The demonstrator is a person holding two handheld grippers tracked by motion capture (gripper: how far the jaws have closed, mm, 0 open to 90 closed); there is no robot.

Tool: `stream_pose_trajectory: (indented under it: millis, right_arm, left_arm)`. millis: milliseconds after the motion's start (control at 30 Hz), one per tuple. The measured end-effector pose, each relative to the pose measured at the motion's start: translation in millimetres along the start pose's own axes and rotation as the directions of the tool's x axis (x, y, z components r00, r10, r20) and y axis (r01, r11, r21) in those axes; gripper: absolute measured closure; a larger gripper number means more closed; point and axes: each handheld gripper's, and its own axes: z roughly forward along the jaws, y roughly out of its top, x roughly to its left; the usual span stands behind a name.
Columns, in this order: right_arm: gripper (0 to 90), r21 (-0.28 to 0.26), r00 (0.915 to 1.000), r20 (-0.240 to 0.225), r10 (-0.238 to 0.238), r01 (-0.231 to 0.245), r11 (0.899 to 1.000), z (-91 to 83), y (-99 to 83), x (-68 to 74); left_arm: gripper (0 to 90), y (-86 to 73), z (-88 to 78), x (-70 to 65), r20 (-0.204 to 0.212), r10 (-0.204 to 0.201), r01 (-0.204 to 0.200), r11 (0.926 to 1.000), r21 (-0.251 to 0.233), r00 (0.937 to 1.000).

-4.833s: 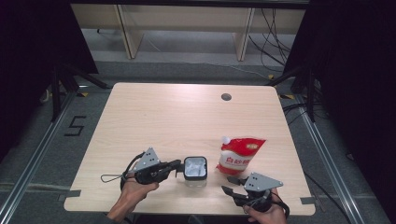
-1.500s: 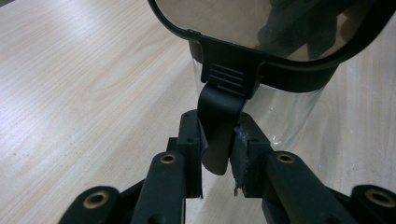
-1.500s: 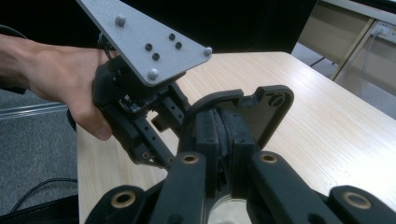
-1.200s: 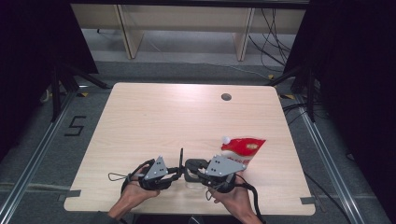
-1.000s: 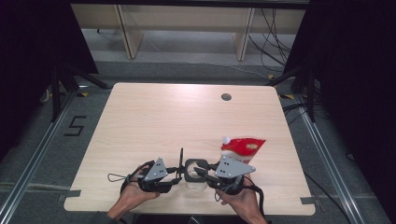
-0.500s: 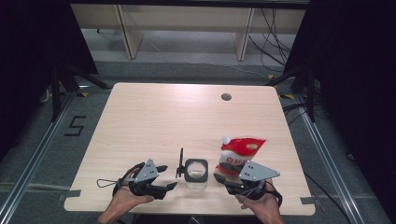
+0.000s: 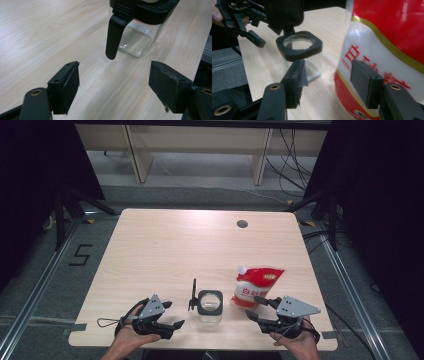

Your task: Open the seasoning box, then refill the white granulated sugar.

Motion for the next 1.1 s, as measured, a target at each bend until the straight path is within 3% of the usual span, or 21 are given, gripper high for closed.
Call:
stream_pose_trajectory:
  millis: [33, 67, 100, 133, 167, 200, 300, 367, 467, 500, 600, 633, 667, 700, 800, 867, 933, 1033, 1067, 1100]
  right_arm:
    - [44.1, 0.009, 1.0000, -0.004, 0.006, -0.006, 1.000, -1.6, -1.6, -2.0]
    - [42.7, 0.010, 0.9998, 0.003, 0.019, -0.019, 1.000, -2.9, -3.4, -3.1]
    - [41.9, 0.023, 0.9999, 0.007, 0.015, -0.016, 1.000, -4.5, -5.1, -5.4]
    - [41.1, 0.035, 0.9998, 0.015, 0.013, -0.013, 0.999, -6.7, -7.0, -7.4]
    - [40.0, 0.027, 0.9999, 0.010, 0.009, -0.009, 1.000, -6.3, -8.3, -8.7]
    - [37.9, 0.030, 0.9997, 0.021, 0.013, -0.014, 0.999, -8.2, -10.4, -10.6]
    - [33.4, 0.039, 0.9997, 0.003, 0.025, -0.025, 0.999, -11.7, -15.5, -14.4]
    - [30.2, 0.040, 0.9982, 0.019, 0.057, -0.058, 0.998, -14.8, -18.6, -15.3]
    - [27.8, 0.034, 0.9970, 0.032, 0.071, -0.072, 0.997, -20.3, -22.0, -18.8]
    - [27.6, 0.034, 0.9976, 0.042, 0.055, -0.057, 0.998, -21.9, -22.0, -20.9]
    - [25.6, 0.041, 0.9944, 0.042, 0.097, -0.098, 0.994, -24.7, -25.8, -24.2]
    - [24.6, 0.030, 0.9952, 0.061, 0.077, -0.079, 0.996, -25.5, -26.9, -26.8]
    - [22.6, 0.043, 0.9920, 0.067, 0.108, -0.111, 0.993, -26.0, -27.7, -26.5]
    - [21.2, 0.031, 0.9926, 0.085, 0.087, -0.090, 0.995, -26.5, -27.9, -28.8]
    - [17.0, 0.031, 0.9880, 0.107, 0.111, -0.115, 0.993, -25.4, -31.0, -32.5]
    - [16.0, 0.037, 0.9807, 0.114, 0.158, -0.164, 0.986, -26.5, -32.1, -32.2]
    - [16.1, 0.023, 0.9845, 0.103, 0.142, -0.145, 0.989, -27.3, -32.6, -37.1]
    - [15.8, 0.006, 0.9769, 0.117, 0.179, -0.181, 0.983, -27.4, -34.3, -38.6]
    - [15.8, 0.007, 0.9733, 0.116, 0.198, -0.200, 0.980, -27.6, -34.2, -38.1]
    - [15.9, -0.010, 0.9809, 0.120, 0.153, -0.153, 0.988, -26.6, -34.5, -42.1]
  left_arm:
    - [23.7, -0.3, -0.8, 0.3, -0.006, 0.011, -0.011, 0.9999, 0.012, 0.9999]
    - [23.1, -1.3, 0.5, -1.8, -0.007, -0.005, 0.005, 0.9999, -0.011, 1.0000]
    - [22.7, -1.0, -1.5, -3.5, -0.016, -0.014, 0.015, 0.9998, 0.017, 0.9998]
    - [22.4, -1.3, -1.1, -3.1, -0.014, 0.006, -0.006, 1.0000, 0.008, 0.9999]
    - [22.0, -1.9, -0.3, -5.9, -0.017, -0.020, 0.020, 0.9998, -0.002, 0.9997]
    - [21.6, -2.2, -0.3, -6.4, -0.014, -0.019, 0.019, 0.9998, 0.003, 0.9997]
    - [20.5, -2.5, -1.3, -8.8, -0.015, -0.011, 0.011, 0.9998, 0.015, 0.9998]
    - [19.8, -2.6, -1.0, -9.5, -0.021, -0.006, 0.006, 0.9999, 0.014, 0.9998]
    - [17.5, -3.0, -0.6, -8.8, -0.022, -0.008, 0.008, 0.9995, 0.031, 0.9997]
    - [16.7, -2.8, 0.0, -7.8, -0.019, -0.002, 0.002, 0.9995, 0.032, 0.9998]
    - [15.9, -2.6, 1.7, -8.3, -0.019, -0.040, 0.040, 0.9989, 0.023, 0.9990]
    - [15.7, -2.4, 1.7, -7.9, -0.025, -0.029, 0.030, 0.9993, 0.023, 0.9993]
    - [15.6, -2.1, 1.0, -6.8, -0.028, -0.015, 0.016, 0.9992, 0.037, 0.9995]
    - [15.6, -1.9, 1.4, -6.5, -0.023, -0.021, 0.022, 0.9991, 0.037, 0.9995]
    - [15.4, -1.9, 2.0, -6.6, -0.012, -0.023, 0.023, 0.9994, 0.025, 0.9997]
    - [15.3, -2.0, 2.5, -7.2, -0.011, -0.022, 0.022, 0.9995, 0.021, 0.9997]
    - [15.4, -1.4, 2.2, -7.2, -0.011, -0.018, 0.019, 0.9994, 0.028, 0.9998]
    - [15.3, -1.7, 2.4, -8.6, -0.003, -0.064, 0.064, 0.9980, -0.001, 0.9979]
    - [15.3, -2.2, 2.3, -7.7, -0.004, -0.062, 0.062, 0.9981, -0.009, 0.9981]
    - [15.3, -1.9, 1.4, -6.5, -0.012, -0.048, 0.048, 0.9988, -0.004, 0.9988]
